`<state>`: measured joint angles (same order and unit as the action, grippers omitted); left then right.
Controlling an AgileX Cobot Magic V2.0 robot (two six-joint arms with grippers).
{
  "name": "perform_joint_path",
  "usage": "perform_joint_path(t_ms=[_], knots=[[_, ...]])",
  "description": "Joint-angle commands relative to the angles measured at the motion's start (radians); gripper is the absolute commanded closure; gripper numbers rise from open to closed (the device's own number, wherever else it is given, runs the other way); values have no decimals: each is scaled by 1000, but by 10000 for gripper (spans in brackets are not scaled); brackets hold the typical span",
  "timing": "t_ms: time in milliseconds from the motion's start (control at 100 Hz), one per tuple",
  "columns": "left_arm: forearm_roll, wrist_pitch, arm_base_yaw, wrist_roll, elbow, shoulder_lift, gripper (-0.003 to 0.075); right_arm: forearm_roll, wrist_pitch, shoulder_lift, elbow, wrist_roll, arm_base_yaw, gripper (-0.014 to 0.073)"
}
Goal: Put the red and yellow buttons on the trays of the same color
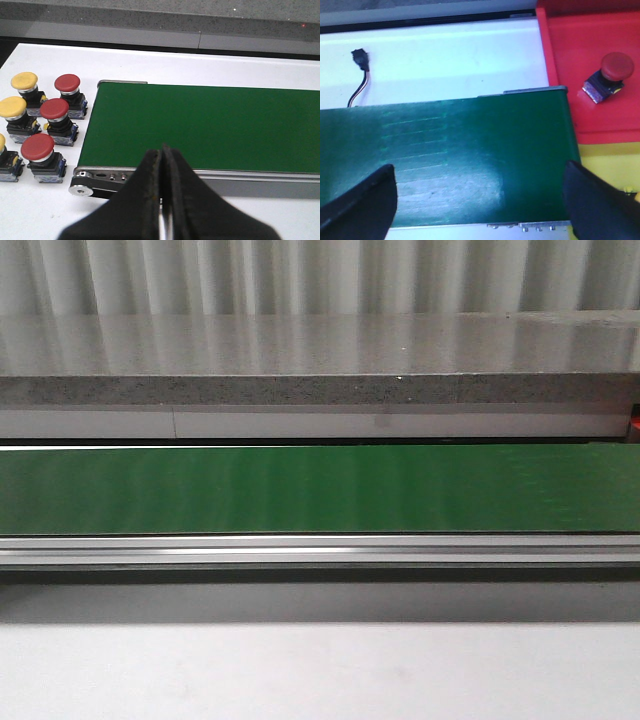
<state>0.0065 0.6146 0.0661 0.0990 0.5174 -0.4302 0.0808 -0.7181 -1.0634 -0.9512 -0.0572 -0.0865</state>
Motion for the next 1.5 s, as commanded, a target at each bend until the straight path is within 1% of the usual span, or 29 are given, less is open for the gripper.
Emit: perform_joint_path(t_ms=[0, 220, 270, 310, 360, 410, 460, 480, 550, 570, 620, 660, 1200, 1260, 1300, 1350, 1380, 1400, 1450, 1490], knots=[[-7, -74, 7, 2, 26, -3, 740, -1, 57, 72, 23, 12, 21, -62], [-7, -74, 7, 2, 26, -3, 740, -1, 79, 233, 160, 28, 29, -59], [-7, -74, 7, 2, 26, -3, 740, -1, 88, 262, 184, 28, 29, -39], [-7, -74, 7, 2, 26, -3, 740, -1, 94, 289, 200, 28, 29, -6], [-7, -74, 7, 2, 26, -3, 740, -1, 98, 313, 213, 28, 29, 56], [-7, -74, 7, 2, 26, -3, 740, -1, 100, 333, 220, 28, 29, 141], [-7, -74, 7, 2, 26, -3, 740, -1, 100, 348, 222, 28, 29, 260], [-7, -74, 7, 2, 26, -3, 740, -1, 100, 350, 224, 28, 29, 293], [-7, -74, 7, 2, 26, -3, 740, -1, 100, 357, 224, 28, 29, 468], [-7, -74, 7, 2, 26, -3, 740, -1, 100, 357, 224, 28, 29, 498], [-7, -74, 7, 2, 26, -3, 740, -1, 99, 357, 224, 28, 29, 608], [-7, -74, 7, 2, 26, -3, 740, -1, 99, 357, 224, 28, 29, 666], [-7, -74, 7, 2, 26, -3, 739, -1, 98, 357, 224, 28, 29, 661], [-7, -74, 7, 2, 26, -3, 727, -1, 98, 357, 224, 28, 29, 661], [-7, -74, 7, 2, 26, -3, 694, -1, 98, 357, 224, 28, 29, 661], [-7, -74, 7, 2, 26, -3, 625, -1, 98, 357, 224, 28, 29, 661], [-7, -74, 7, 2, 26, -3, 558, -1, 98, 357, 224, 28, 29, 661], [-7, -74, 7, 2, 26, -3, 528, -1, 98, 357, 224, 28, 29, 661], [-7, -74, 7, 2, 26, -3, 396, -1, 98, 357, 224, 28, 29, 661], [-7, -74, 7, 2, 26, -3, 317, -1, 98, 357, 224, 28, 29, 661]])
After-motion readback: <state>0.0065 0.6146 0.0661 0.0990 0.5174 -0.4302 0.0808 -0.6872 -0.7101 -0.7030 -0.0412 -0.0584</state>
